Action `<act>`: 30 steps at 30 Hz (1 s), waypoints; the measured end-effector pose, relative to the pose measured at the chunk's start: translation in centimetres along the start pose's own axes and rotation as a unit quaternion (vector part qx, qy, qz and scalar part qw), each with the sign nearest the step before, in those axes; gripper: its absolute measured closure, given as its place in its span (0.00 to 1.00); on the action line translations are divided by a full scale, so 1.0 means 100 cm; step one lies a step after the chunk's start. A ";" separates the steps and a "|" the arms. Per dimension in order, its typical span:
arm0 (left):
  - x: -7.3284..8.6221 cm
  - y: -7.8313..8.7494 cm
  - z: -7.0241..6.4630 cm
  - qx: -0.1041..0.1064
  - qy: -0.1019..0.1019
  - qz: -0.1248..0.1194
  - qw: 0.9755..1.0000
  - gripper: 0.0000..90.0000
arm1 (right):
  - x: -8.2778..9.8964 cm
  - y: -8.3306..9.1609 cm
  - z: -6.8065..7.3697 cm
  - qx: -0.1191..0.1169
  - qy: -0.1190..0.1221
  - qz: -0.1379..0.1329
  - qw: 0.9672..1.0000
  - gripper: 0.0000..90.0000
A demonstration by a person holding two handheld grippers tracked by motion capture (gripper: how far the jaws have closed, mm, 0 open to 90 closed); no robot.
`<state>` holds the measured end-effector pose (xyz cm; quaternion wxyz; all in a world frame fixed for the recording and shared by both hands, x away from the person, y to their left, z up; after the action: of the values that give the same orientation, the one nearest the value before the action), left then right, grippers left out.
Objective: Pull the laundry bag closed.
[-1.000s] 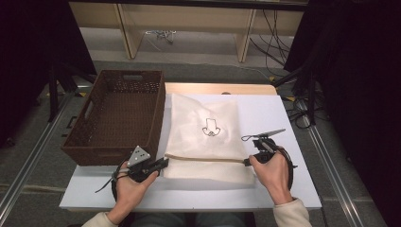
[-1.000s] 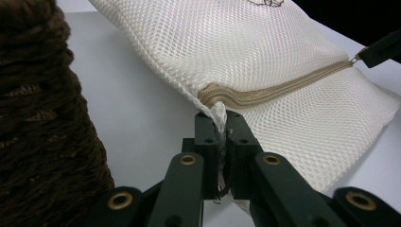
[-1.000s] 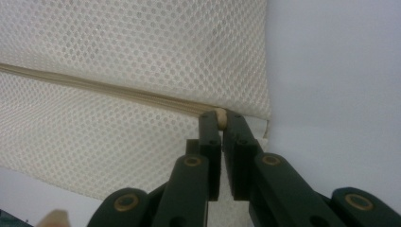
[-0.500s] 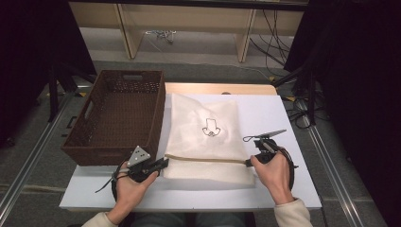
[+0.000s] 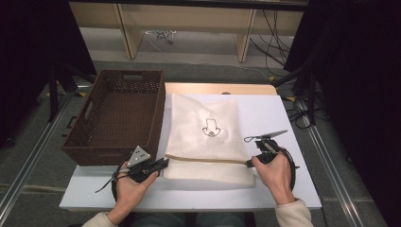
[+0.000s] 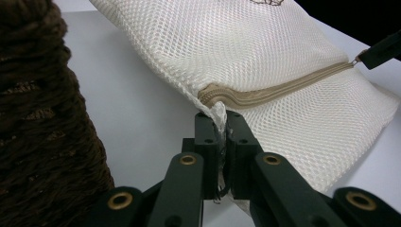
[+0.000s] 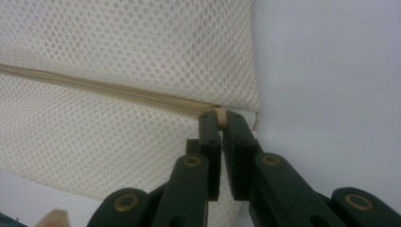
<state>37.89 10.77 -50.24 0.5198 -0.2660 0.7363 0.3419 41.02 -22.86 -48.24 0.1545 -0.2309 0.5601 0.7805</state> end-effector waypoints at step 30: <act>0.007 -0.002 -0.003 0.000 -0.024 0.024 0.999 0.88 | 0.001 0.000 0.009 0.016 0.030 -0.003 0.999 0.95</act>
<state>37.62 10.44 -50.93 0.5289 -0.2400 0.7296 0.3610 40.75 -21.99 -48.00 0.1437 -0.2536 0.5759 0.7638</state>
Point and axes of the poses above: each handheld gripper's, and its own axes: y roughly backward along the jaws, x roughly out of its underside, z roughly to its left, the point moved 6 cm from there along -y, roughly forward along the jaws, and after that the axes turned 14 degrees about -z, right-handed, at the moved point
